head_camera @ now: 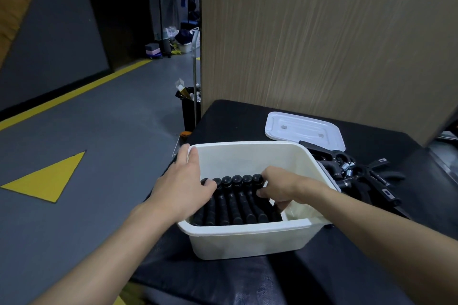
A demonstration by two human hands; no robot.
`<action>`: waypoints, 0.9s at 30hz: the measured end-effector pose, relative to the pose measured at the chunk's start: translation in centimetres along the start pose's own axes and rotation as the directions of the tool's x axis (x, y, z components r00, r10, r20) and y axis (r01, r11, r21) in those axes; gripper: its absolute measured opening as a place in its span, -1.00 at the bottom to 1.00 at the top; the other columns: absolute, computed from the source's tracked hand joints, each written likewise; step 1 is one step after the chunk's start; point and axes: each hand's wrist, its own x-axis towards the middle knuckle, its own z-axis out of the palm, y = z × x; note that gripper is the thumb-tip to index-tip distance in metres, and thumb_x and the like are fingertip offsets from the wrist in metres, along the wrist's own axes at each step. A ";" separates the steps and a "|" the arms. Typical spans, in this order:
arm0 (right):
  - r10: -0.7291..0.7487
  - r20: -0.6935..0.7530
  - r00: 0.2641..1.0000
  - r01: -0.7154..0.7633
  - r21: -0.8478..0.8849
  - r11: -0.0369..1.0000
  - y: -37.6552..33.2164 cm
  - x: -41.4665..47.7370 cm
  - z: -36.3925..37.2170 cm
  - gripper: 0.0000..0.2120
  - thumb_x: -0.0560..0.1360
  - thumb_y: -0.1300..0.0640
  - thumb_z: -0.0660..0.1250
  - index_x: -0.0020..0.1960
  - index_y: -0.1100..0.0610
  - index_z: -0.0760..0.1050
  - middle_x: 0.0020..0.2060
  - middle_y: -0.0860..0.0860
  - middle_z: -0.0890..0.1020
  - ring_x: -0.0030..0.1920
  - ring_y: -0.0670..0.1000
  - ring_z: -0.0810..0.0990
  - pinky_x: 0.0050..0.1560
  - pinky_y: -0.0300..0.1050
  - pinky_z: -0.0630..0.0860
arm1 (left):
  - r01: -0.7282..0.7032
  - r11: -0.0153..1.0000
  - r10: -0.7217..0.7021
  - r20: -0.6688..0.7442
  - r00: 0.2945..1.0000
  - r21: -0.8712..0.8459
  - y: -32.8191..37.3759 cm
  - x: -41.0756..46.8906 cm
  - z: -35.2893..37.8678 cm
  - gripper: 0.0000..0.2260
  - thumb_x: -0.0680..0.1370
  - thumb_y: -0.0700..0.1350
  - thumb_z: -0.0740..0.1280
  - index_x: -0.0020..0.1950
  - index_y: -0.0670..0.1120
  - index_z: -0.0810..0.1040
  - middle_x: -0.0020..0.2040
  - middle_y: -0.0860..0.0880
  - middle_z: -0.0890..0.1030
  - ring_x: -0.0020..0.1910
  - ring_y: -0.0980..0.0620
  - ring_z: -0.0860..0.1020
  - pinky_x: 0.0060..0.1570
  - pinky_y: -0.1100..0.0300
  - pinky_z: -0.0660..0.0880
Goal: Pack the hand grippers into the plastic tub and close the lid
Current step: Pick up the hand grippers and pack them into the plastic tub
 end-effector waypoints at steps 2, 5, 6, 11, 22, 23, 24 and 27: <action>0.004 0.001 1.000 -0.004 -0.025 1.000 0.0 0.0 -0.1 -0.80 0.59 0.25 0.22 0.13 0.32 0.54 -0.15 0.13 0.58 -0.27 0.18 0.69 -0.24 0.02 0.68 | 0.004 1.000 -0.004 -0.003 1.000 0.001 0.1 0.0 0.0 -0.45 0.55 0.07 0.22 0.46 -0.11 0.17 0.48 0.06 0.09 0.12 -0.01 0.45 0.01 0.03 0.50; -0.005 0.008 1.000 0.005 -0.040 0.999 -0.1 -0.5 -0.1 -0.78 0.62 0.19 0.21 0.14 0.31 0.51 -0.17 0.08 0.58 -0.39 0.06 0.65 -0.35 -0.13 0.64 | -0.001 1.000 0.002 0.004 1.000 -0.011 0.2 -0.2 -0.2 -0.47 0.56 0.06 0.22 0.46 -0.12 0.19 0.48 0.07 0.10 0.16 -0.01 0.45 0.06 -0.01 0.51; 0.001 0.008 1.000 0.000 -0.077 0.997 -0.2 -0.8 -0.2 -0.78 0.63 0.16 0.20 0.13 0.30 0.49 -0.19 0.05 0.58 -0.41 0.05 0.65 -0.33 -0.14 0.64 | 0.002 1.000 -0.002 0.011 1.000 -0.024 0.1 -0.3 -0.3 -0.49 0.56 0.05 0.21 0.45 -0.11 0.20 0.49 0.07 0.09 0.21 -0.02 0.43 0.10 -0.02 0.50; -0.011 -0.079 0.997 -0.016 -0.331 0.944 -0.2 -3.1 -0.2 -0.71 0.61 0.04 0.18 0.17 0.25 0.42 0.00 0.15 0.62 -0.19 0.15 0.69 -0.06 -0.01 0.65 | -0.035 0.997 0.039 -0.070 0.997 0.062 0.6 -1.2 -1.1 -0.55 0.60 0.04 0.12 0.45 -0.11 0.32 0.51 -0.06 0.27 0.46 -0.04 0.24 0.37 0.01 0.21; -0.313 -0.661 0.682 0.085 -0.353 0.932 6.6 -8.7 -1.9 -0.80 0.59 0.08 0.18 0.09 0.01 0.57 0.02 -0.11 0.62 0.10 0.03 0.52 0.15 0.03 0.35 | -0.074 0.980 0.052 0.124 0.991 0.186 0.6 -6.2 -0.6 0.05 0.31 0.57 -0.19 0.62 -0.07 -0.13 0.60 -0.12 -0.29 0.57 0.00 -0.31 0.53 0.08 -0.14; -0.290 -0.706 0.647 0.151 -0.255 0.955 7.3 -8.7 -1.8 -0.82 0.59 0.10 0.19 0.05 0.00 0.57 -0.02 -0.13 0.62 0.05 0.00 0.53 0.12 0.02 0.39 | -0.072 0.979 0.050 0.119 0.992 0.189 0.7 -6.3 -0.5 0.08 0.29 0.59 -0.22 0.62 -0.07 -0.13 0.60 -0.12 -0.28 0.57 0.00 -0.30 0.53 0.09 -0.13; -0.271 -0.751 0.602 0.223 -0.168 0.960 7.9 -8.7 -1.7 -0.83 0.59 0.13 0.19 0.01 0.01 0.56 -0.04 -0.13 0.60 0.00 -0.04 0.53 0.07 -0.03 0.42 | -0.071 0.978 0.049 0.115 0.992 0.197 0.7 -6.3 -0.5 0.09 0.28 0.61 -0.22 0.62 -0.07 -0.12 0.60 -0.13 -0.27 0.57 0.00 -0.29 0.53 0.09 -0.13; -0.067 -0.823 0.564 0.287 0.120 0.950 9.7 -7.5 -1.3 -0.79 0.60 0.20 0.15 0.02 0.10 0.56 -0.05 -0.04 0.63 -0.03 -0.01 0.55 0.01 -0.07 0.45 | -0.074 0.973 0.048 0.121 0.992 0.220 0.5 -6.3 -0.4 0.03 0.32 0.55 -0.21 0.62 -0.08 -0.12 0.60 -0.14 -0.26 0.57 -0.01 -0.29 0.53 0.08 -0.13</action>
